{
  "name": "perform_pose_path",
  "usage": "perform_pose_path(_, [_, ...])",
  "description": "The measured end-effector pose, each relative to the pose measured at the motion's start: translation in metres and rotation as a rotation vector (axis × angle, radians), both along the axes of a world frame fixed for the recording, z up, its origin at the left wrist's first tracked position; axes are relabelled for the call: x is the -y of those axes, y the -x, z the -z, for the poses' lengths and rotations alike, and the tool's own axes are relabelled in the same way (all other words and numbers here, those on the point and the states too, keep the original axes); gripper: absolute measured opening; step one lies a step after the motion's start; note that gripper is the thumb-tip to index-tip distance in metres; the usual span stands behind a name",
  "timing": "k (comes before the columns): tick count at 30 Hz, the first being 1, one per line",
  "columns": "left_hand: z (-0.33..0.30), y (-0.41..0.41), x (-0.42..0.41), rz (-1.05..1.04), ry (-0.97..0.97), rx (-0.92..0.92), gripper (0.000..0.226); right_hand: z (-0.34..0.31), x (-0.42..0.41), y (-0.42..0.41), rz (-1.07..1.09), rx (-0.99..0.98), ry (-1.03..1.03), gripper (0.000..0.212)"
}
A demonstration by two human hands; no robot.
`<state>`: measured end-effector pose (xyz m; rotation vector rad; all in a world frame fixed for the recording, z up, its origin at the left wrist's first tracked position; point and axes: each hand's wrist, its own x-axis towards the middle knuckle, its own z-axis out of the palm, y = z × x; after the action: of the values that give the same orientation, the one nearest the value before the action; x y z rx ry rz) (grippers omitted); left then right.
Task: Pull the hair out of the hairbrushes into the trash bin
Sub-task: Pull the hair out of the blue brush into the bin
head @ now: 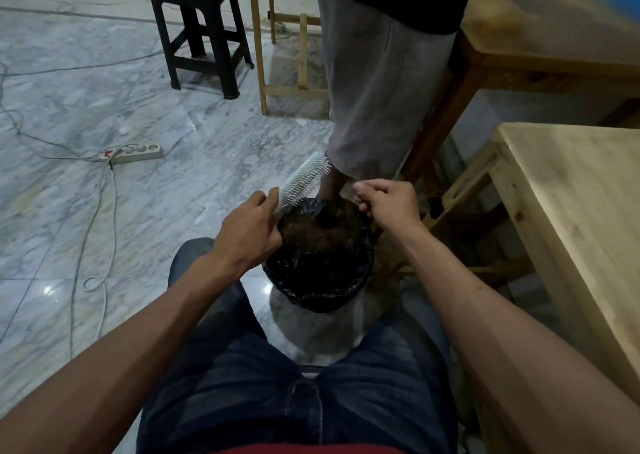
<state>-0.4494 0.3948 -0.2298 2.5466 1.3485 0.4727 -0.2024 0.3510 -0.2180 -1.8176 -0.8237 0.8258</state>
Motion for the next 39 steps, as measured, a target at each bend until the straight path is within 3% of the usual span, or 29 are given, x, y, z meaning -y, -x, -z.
perform_pose_path(6, [-0.003,0.002,-0.006,-0.012,-0.011,0.042,0.036,0.001,0.009,0.001,-0.236,0.047,0.214,0.018])
perform_pose_path(10, [-0.001,-0.001,-0.004,0.022,0.019,0.005,0.043,-0.005,-0.001,0.008,-0.324,0.207,0.296,0.066])
perform_pose_path(13, [-0.003,-0.003,-0.003,0.089,0.012,0.018,0.046,-0.011,-0.008,0.013,-0.326,0.007,0.167,0.079])
perform_pose_path(15, [-0.007,-0.006,-0.002,0.134,0.003,0.035,0.047,-0.01,-0.012,0.014,-0.361,-0.207,0.094,0.068])
perform_pose_path(18, [-0.012,-0.01,-0.004,0.178,-0.018,0.057,0.049,-0.006,-0.012,0.016,-0.389,-0.406,0.02,0.028])
perform_pose_path(24, [-0.014,-0.012,-0.011,0.149,-0.072,-0.031,0.047,0.0,-0.006,0.009,-0.256,-0.168,0.001,0.018])
perform_pose_path(30, [-0.008,-0.008,-0.012,-0.026,-0.005,-0.097,0.034,-0.004,0.004,-0.002,-0.15,-0.172,-0.085,0.016])
perform_pose_path(32, [-0.006,-0.007,-0.012,-0.04,0.007,-0.099,0.033,-0.001,0.005,-0.006,-0.21,-0.084,-0.035,0.011])
perform_pose_path(33, [-0.006,-0.007,-0.011,-0.036,0.01,-0.096,0.033,0.0,0.004,-0.007,-0.291,0.032,0.05,0.013])
perform_pose_path(35, [-0.008,-0.01,-0.01,-0.019,0.005,-0.081,0.035,0.002,0.004,-0.005,-0.442,0.257,0.233,0.043])
perform_pose_path(37, [-0.011,-0.015,-0.007,0.0,-0.009,-0.056,0.036,-0.001,0.002,0.002,-0.38,0.262,0.253,0.063])
perform_pose_path(39, [-0.013,-0.018,-0.005,0.009,-0.019,-0.029,0.035,-0.009,0.001,0.01,-0.242,0.159,0.151,0.059])
